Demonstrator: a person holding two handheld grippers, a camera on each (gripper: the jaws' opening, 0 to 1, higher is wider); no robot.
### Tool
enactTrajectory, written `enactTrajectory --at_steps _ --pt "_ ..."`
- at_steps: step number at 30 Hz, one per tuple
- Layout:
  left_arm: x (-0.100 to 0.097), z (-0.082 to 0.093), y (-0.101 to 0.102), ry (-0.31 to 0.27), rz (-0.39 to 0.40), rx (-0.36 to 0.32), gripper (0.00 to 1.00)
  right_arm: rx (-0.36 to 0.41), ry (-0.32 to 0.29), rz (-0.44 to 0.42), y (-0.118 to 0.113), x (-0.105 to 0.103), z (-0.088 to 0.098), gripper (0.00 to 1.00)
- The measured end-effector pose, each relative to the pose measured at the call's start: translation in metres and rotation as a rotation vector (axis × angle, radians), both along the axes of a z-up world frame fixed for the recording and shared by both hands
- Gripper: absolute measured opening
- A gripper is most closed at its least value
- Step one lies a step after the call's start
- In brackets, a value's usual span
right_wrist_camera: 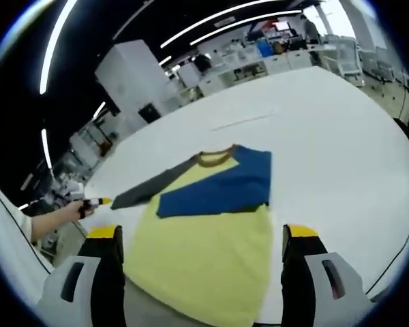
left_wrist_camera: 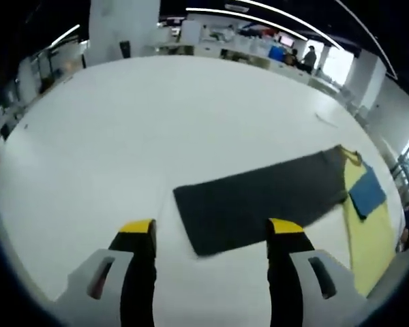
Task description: Fold the garment on the visible template until the final outline fits inside the template.
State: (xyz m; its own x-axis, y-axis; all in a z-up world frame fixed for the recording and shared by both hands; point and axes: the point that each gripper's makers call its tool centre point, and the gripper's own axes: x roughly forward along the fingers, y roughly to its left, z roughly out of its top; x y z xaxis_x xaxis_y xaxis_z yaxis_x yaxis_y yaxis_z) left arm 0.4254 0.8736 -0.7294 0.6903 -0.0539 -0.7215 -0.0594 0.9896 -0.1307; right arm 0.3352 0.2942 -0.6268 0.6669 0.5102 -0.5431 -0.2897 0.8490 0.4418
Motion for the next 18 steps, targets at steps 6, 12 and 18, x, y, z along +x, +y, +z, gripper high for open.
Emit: enactTrajectory --at_steps 6,12,18 --pt "0.018 -0.006 0.013 -0.035 0.041 0.022 0.44 -0.001 0.015 0.004 0.004 0.002 -0.004 0.96" --pt "0.032 -0.018 0.031 -0.047 0.079 0.049 0.31 -0.009 0.022 0.006 0.004 0.002 -0.005 0.96" --pt "0.033 -0.026 0.033 -0.041 0.076 0.078 0.21 -0.007 0.026 -0.010 0.001 0.002 -0.005 0.96"
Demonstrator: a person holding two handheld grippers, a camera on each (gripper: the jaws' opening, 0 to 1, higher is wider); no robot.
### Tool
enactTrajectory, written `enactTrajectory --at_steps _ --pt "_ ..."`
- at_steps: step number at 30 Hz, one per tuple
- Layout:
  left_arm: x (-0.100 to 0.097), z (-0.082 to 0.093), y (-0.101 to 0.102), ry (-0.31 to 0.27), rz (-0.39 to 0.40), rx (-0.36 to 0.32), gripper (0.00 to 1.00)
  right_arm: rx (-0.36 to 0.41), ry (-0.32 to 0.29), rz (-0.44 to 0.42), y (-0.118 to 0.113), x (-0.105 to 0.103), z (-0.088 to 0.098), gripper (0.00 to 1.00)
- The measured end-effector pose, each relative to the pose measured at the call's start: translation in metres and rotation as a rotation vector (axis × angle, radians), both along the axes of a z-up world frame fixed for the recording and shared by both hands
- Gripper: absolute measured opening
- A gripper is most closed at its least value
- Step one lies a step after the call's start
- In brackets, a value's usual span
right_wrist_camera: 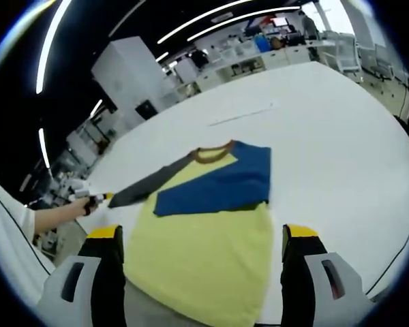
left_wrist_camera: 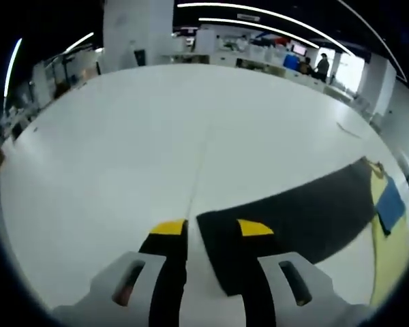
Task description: Fold the garment on the visible template until the final outline fits inside the template.
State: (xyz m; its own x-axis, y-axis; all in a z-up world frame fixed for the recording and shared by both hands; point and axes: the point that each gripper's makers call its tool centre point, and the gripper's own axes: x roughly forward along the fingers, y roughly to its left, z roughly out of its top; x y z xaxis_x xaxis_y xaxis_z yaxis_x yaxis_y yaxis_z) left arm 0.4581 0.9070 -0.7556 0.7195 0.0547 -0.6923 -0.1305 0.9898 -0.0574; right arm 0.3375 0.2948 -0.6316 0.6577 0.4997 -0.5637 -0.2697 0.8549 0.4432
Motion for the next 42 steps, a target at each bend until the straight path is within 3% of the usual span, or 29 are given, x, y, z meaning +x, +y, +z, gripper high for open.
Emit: enactTrajectory --at_steps 17,23,27,35,42 --pt "0.011 -0.007 0.002 0.010 0.004 0.025 0.11 -0.005 0.012 0.002 0.010 0.000 0.001 0.95" --pt "0.013 -0.009 -0.003 0.011 -0.007 0.012 0.01 -0.005 0.011 0.003 0.009 0.001 0.003 0.95" --pt "0.013 -0.008 -0.004 0.018 0.015 0.001 0.00 -0.002 0.008 -0.002 0.007 0.000 0.004 0.95" --pt "0.017 0.009 -0.006 -0.032 0.044 -0.016 0.00 0.008 -0.003 -0.013 0.002 -0.001 0.008 0.95" --pt "0.024 0.033 -0.006 -0.103 0.092 -0.058 0.00 0.010 -0.011 -0.010 0.000 -0.005 0.010 0.95"
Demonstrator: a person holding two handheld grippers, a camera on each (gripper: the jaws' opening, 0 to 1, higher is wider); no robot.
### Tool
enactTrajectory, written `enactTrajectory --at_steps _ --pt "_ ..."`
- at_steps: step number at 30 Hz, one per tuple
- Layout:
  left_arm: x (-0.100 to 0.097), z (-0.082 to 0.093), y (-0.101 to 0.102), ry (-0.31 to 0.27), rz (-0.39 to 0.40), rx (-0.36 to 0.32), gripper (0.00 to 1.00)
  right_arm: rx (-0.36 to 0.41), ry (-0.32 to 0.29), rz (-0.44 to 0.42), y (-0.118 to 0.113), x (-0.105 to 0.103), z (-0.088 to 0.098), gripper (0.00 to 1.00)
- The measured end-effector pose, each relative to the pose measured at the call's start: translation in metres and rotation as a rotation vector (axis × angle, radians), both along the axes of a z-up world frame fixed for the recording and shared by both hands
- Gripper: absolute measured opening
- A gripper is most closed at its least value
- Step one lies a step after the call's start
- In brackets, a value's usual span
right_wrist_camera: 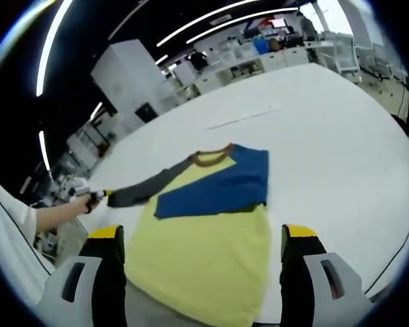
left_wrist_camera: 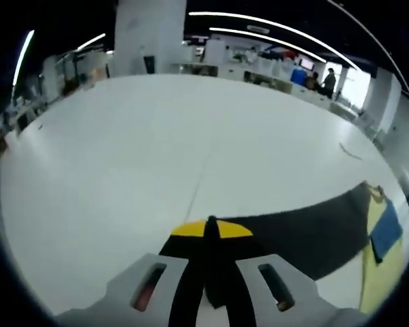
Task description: Fold the garment on the visible template until the final outline fits inside the template.
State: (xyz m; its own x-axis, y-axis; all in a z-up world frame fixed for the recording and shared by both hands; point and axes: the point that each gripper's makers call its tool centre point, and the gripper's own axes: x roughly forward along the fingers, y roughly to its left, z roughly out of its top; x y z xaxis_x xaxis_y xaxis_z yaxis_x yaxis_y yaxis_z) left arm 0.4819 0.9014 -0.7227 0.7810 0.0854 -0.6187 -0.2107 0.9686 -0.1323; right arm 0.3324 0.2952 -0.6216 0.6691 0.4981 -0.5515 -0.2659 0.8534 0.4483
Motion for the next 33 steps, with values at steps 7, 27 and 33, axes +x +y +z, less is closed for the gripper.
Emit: enactTrajectory --at_steps 7,27,33 --pt "0.004 0.021 -0.007 -0.050 0.019 -0.038 0.00 0.008 -0.012 -0.014 -0.006 -0.005 0.004 0.95" --pt "-0.001 0.106 -0.071 -0.218 -0.035 -0.151 0.00 0.053 -0.063 -0.035 -0.013 -0.026 0.013 0.93" --pt "0.001 0.144 -0.113 -0.301 -0.098 -0.207 0.00 0.066 -0.075 -0.051 -0.023 -0.039 0.015 0.93"
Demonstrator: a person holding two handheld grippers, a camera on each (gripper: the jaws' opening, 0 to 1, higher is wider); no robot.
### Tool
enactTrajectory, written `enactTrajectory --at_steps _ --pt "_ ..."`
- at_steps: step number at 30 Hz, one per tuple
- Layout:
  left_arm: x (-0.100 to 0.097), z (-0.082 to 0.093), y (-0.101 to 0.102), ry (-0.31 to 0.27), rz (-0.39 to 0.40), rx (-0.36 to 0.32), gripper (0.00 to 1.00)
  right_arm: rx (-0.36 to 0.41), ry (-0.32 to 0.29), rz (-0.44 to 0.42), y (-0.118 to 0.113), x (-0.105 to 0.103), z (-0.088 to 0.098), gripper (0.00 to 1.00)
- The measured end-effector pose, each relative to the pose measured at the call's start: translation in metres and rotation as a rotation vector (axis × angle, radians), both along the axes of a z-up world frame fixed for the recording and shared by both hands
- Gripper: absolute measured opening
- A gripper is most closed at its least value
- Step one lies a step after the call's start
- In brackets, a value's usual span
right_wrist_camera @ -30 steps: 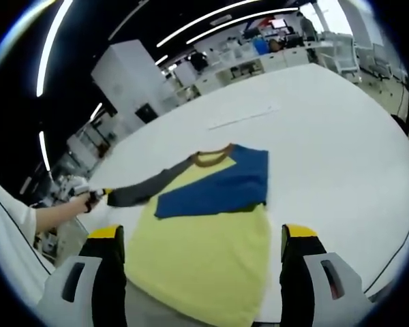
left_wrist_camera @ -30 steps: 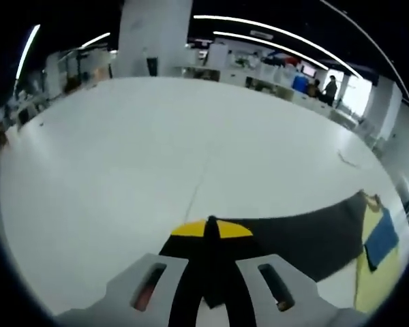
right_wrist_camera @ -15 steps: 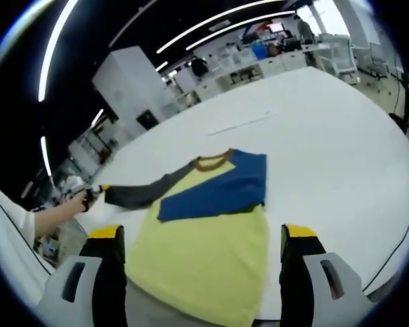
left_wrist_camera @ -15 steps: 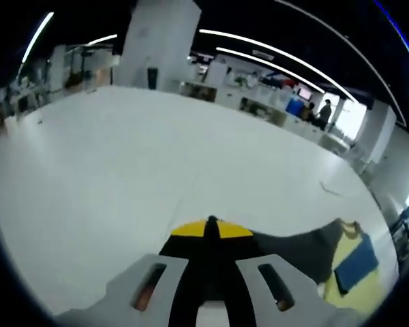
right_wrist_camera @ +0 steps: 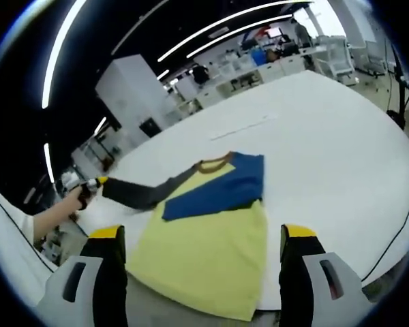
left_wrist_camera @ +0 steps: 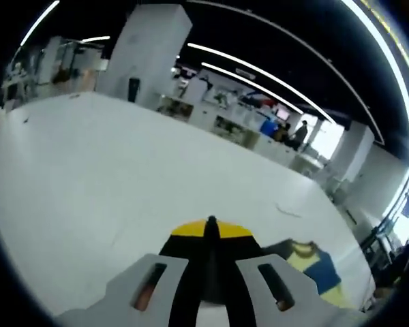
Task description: Fold the garment on the visible template until the final outline fits inside the template.
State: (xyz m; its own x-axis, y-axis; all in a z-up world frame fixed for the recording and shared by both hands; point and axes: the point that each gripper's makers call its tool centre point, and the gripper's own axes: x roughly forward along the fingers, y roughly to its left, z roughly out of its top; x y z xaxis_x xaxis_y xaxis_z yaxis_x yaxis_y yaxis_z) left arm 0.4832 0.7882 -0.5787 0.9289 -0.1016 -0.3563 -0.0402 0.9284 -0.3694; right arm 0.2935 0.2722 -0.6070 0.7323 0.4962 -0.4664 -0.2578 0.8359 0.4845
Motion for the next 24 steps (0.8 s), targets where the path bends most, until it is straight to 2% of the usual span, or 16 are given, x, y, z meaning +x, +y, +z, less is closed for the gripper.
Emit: enactTrajectory --at_steps 4,6,11,19,24 --pt "-0.001 0.020 -0.029 -0.038 -0.042 -0.044 0.00 0.007 -0.006 -0.010 -0.006 -0.007 0.001 0.93" --pt "-0.002 0.025 -0.040 -0.046 -0.058 -0.044 0.00 0.007 -0.008 -0.013 -0.009 -0.012 0.001 0.93" --pt "-0.006 0.041 -0.069 -0.070 -0.095 -0.097 0.00 0.019 -0.019 -0.021 -0.017 -0.018 0.002 0.93" --pt "-0.008 0.059 -0.109 -0.104 -0.149 -0.120 0.00 0.019 -0.036 -0.042 -0.037 -0.032 0.007 0.93" --pt "-0.007 0.067 -0.137 -0.120 -0.180 -0.163 0.00 0.013 -0.044 -0.070 -0.055 -0.043 0.008 0.93"
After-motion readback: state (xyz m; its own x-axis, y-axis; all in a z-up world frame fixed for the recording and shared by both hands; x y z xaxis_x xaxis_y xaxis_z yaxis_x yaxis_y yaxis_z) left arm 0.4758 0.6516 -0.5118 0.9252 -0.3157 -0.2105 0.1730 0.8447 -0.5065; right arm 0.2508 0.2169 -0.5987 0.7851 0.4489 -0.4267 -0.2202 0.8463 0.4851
